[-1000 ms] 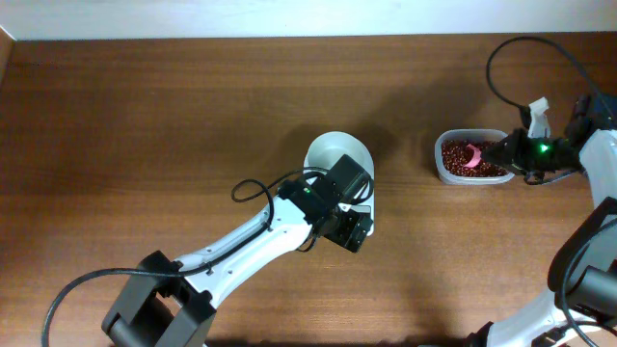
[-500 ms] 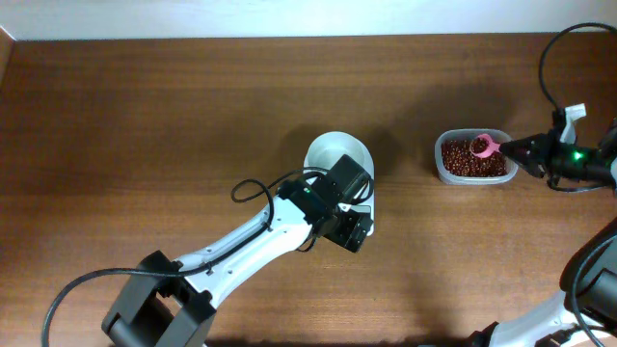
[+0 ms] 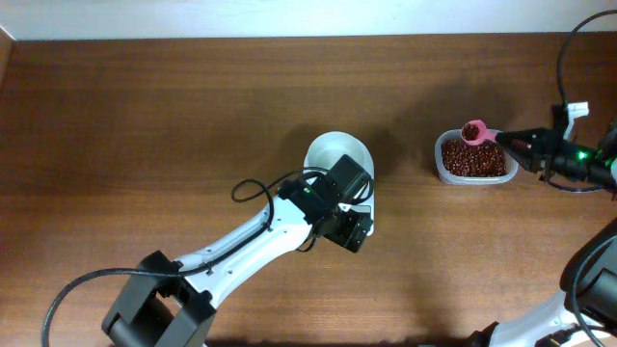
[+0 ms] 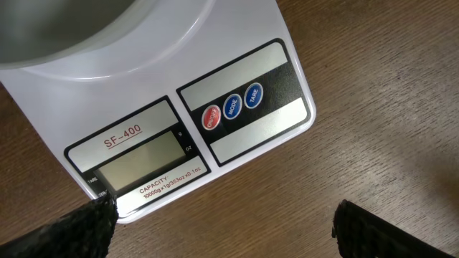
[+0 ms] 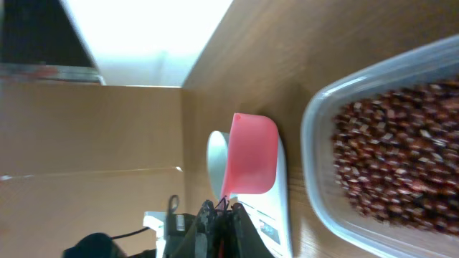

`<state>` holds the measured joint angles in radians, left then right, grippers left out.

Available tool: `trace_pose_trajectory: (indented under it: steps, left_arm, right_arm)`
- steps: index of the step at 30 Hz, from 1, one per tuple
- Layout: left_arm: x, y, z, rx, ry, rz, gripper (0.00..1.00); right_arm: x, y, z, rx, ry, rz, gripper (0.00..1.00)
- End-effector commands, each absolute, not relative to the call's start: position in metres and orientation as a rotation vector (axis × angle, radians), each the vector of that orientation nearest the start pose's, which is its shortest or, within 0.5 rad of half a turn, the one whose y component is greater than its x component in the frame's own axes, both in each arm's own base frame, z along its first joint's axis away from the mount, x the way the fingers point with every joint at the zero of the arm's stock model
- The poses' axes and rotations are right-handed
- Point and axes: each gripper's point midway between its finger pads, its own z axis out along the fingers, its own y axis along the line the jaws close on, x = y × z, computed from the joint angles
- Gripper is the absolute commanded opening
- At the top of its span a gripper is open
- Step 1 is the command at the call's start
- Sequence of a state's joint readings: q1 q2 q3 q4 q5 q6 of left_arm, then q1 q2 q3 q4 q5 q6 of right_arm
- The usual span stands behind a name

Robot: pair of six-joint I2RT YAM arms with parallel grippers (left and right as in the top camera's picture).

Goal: Scoop and weigh 50g on scale
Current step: 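Lift the filled scoop above the tub with the right gripper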

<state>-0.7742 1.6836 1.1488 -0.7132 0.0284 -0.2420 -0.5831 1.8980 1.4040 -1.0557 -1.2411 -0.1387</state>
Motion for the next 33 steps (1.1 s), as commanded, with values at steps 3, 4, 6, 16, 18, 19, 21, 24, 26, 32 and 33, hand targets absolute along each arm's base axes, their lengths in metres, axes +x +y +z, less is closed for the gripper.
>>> trace_pose_trajectory:
  steps: [3, 4, 6, 16, 18, 19, 21, 24, 26, 32, 33]
  left_arm:
    - [0.259, -0.261, 0.065, 0.773, 2.766, -0.251, 0.99]
    - [0.259, -0.261, 0.065, 0.773, 2.766, -0.251, 0.99]
    - [0.259, -0.261, 0.065, 0.773, 2.766, -0.251, 0.99]
    - [0.259, -0.261, 0.065, 0.773, 2.766, -0.251, 0.99]
    - [0.259, -0.261, 0.065, 0.773, 2.766, -0.251, 0.99]
    - [0.259, -0.261, 0.065, 0.773, 2.766, -0.251, 0.99]
    - [0.259, -0.261, 0.065, 0.773, 2.766, -0.251, 0.99]
    - [0.259, -0.261, 0.065, 0.773, 2.766, -0.251, 0.99]
    - [0.259, -0.261, 0.065, 0.773, 2.766, -0.251, 0.99]
    - [0.259, -0.261, 0.065, 0.773, 2.766, -0.251, 0.99]
    - [0.259, -0.261, 0.065, 0.773, 2.766, -0.251, 0.99]
  right_arm:
    - [0.387, -0.048, 0.198, 0.419, 2.015, 1.683, 0.04]
    - [0.389, -0.048, 0.205, 0.368, 1.966, 1.691, 0.04]
    - [0.39, -0.043, 0.216, 0.335, 1.905, 1.743, 0.04]
    - [0.394, -0.03, 0.214, 0.225, 1.914, 1.71, 0.04]
    - [0.393, -0.025, 0.217, 0.268, 1.916, 1.765, 0.04]
    - [0.393, -0.025, 0.217, 0.287, 1.92, 1.777, 0.04]
    - [0.394, -0.024, 0.213, 0.282, 1.944, 1.76, 0.04]
    - [0.397, -0.025, 0.197, 0.29, 2.04, 1.673, 0.04]
    - [0.395, -0.022, 0.211, 0.336, 1.968, 1.788, 0.04]
    - [0.395, -0.022, 0.218, 0.35, 1.937, 1.83, 0.04]
    - [0.395, -0.022, 0.218, 0.351, 1.938, 1.83, 0.04]
